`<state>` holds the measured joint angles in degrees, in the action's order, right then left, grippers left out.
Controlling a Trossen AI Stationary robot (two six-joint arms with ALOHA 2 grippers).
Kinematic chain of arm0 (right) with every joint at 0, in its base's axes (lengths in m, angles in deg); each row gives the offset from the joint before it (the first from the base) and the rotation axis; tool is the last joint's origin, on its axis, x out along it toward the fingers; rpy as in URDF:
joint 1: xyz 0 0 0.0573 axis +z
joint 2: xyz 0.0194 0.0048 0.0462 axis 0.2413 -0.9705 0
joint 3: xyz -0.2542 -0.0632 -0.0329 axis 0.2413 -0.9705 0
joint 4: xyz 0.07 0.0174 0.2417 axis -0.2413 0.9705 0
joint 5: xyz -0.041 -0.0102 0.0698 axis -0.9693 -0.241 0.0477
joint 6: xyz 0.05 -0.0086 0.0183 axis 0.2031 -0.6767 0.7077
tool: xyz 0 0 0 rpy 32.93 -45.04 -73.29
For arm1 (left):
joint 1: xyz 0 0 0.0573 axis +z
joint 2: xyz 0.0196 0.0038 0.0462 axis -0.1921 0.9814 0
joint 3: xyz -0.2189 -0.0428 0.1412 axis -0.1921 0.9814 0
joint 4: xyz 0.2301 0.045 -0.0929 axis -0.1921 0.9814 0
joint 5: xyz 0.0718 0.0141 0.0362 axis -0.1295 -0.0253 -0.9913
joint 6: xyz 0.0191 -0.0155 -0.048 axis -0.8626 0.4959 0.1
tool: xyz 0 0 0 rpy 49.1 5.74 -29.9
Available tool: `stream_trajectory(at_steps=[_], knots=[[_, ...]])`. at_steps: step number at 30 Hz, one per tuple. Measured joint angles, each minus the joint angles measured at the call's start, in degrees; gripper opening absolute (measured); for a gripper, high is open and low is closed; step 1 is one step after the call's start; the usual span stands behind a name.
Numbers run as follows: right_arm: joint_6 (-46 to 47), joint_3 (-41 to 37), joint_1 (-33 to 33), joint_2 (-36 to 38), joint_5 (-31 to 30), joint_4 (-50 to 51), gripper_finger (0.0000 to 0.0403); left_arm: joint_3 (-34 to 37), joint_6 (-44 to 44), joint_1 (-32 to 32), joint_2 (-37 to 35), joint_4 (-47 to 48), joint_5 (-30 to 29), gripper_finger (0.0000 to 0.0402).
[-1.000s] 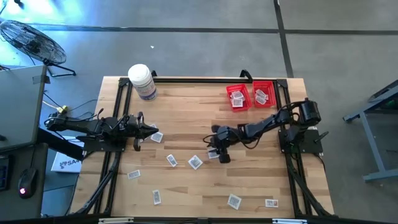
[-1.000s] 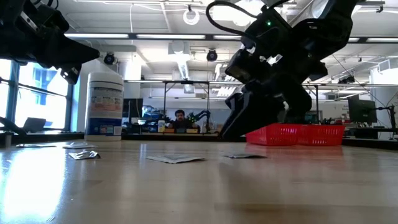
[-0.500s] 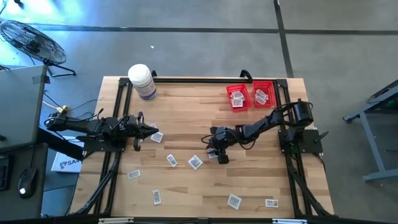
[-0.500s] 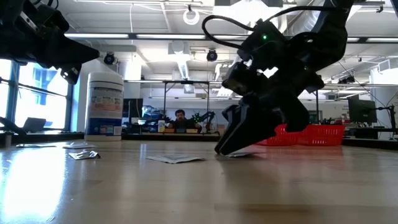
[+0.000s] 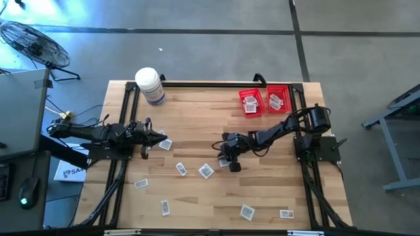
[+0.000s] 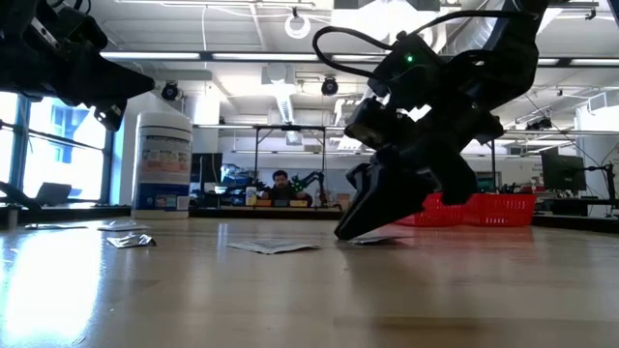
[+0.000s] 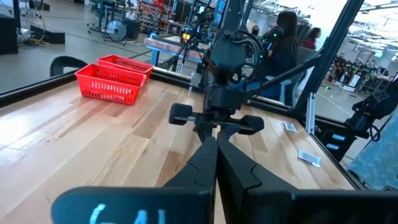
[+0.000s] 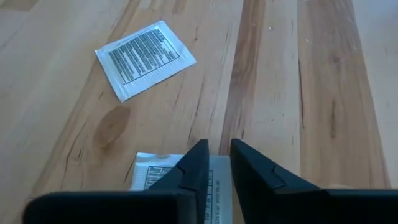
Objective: Pick & Place First Aid Supplies
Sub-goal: Put the towelette pack into the left red bin
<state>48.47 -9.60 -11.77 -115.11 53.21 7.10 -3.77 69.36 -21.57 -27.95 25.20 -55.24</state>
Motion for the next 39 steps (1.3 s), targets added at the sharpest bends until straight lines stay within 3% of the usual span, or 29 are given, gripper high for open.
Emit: stream_trajectory(at_steps=[9, 25, 39], knots=[[1.91, -0.22, 0.00, -0.02, -1.60, -0.80, 0.0003, 0.00, 0.01, 0.00, 0.00, -0.01, -0.04, 0.0001], [3.28, -0.35, 0.11, 7.24, -1.32, -0.73, 0.0003, 0.00, 0.01, 0.00, 0.00, -0.02, -0.17, 0.0001], [3.26, -0.63, 0.04, 6.99, -5.08, 2.86, 0.0002, 0.00, 0.00, 0.00, -0.02, -0.02, -0.15, 0.0001]])
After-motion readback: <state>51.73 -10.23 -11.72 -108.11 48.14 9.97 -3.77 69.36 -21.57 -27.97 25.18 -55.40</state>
